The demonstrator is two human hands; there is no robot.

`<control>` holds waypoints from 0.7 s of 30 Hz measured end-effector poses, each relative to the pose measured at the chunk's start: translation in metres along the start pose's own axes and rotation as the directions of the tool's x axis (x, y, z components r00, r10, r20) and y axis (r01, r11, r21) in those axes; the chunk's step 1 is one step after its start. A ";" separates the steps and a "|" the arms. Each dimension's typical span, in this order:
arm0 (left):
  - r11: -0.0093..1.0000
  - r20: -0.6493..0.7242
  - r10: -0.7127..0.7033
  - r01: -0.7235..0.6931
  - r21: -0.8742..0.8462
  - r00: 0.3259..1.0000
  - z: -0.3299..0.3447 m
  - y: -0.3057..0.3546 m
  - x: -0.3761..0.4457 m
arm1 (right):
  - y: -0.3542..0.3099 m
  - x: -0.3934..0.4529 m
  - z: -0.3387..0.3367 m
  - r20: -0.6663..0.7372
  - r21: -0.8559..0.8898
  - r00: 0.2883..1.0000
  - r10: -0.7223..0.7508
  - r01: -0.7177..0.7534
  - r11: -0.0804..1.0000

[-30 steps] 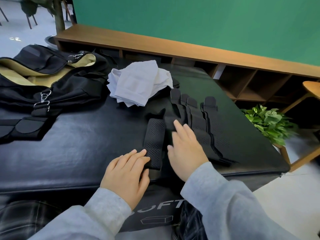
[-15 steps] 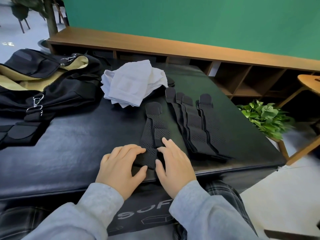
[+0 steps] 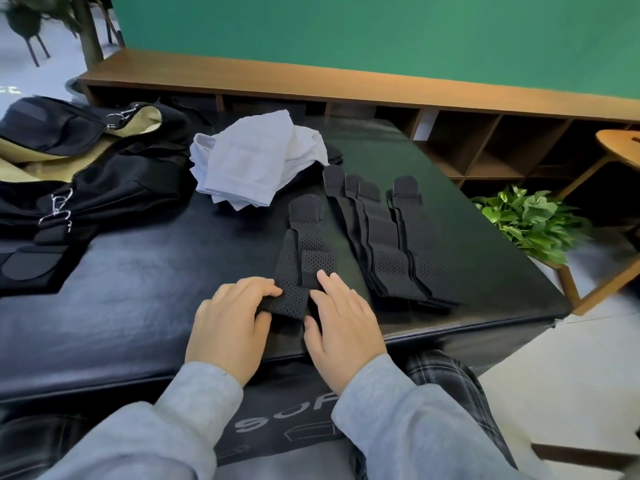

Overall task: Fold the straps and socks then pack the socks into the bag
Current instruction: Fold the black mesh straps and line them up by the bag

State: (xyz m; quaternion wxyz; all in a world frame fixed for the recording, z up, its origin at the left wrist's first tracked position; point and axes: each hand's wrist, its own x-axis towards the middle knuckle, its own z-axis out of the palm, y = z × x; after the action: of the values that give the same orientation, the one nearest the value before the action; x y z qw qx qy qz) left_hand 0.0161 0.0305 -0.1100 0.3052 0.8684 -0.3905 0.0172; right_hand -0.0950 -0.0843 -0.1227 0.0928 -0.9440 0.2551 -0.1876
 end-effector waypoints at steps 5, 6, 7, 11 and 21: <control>0.999 -0.015 0.053 -0.053 -0.004 0.998 -0.001 -0.003 -0.009 | 0.003 0.000 0.003 -0.036 0.015 0.999 -0.019 0.020 1.000; 0.998 -0.016 0.061 -0.061 -0.004 0.998 -0.003 -0.004 -0.011 | 0.003 0.000 0.003 -0.045 0.013 0.999 -0.022 0.023 1.000; 0.997 -0.021 0.071 -0.071 -0.010 0.997 -0.004 -0.006 -0.013 | 0.004 0.000 0.004 -0.050 0.008 0.998 -0.026 0.026 1.000; 0.994 -0.058 0.074 -0.078 -0.074 0.996 -0.012 -0.015 -0.025 | 0.006 -0.002 0.006 -0.037 0.004 0.999 -0.031 0.031 1.000; 0.897 -0.091 -0.234 0.179 -0.404 0.968 -0.013 -0.013 -0.040 | 0.007 -0.011 0.009 -0.311 0.267 0.943 -0.118 0.206 0.942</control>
State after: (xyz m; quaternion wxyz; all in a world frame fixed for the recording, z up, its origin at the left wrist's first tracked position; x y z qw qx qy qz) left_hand 0.0003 0.0707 -0.1171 0.4992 0.8228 -0.2695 -0.0341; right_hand -0.1031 -0.0840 -0.1365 0.1783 -0.8996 0.1557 -0.3670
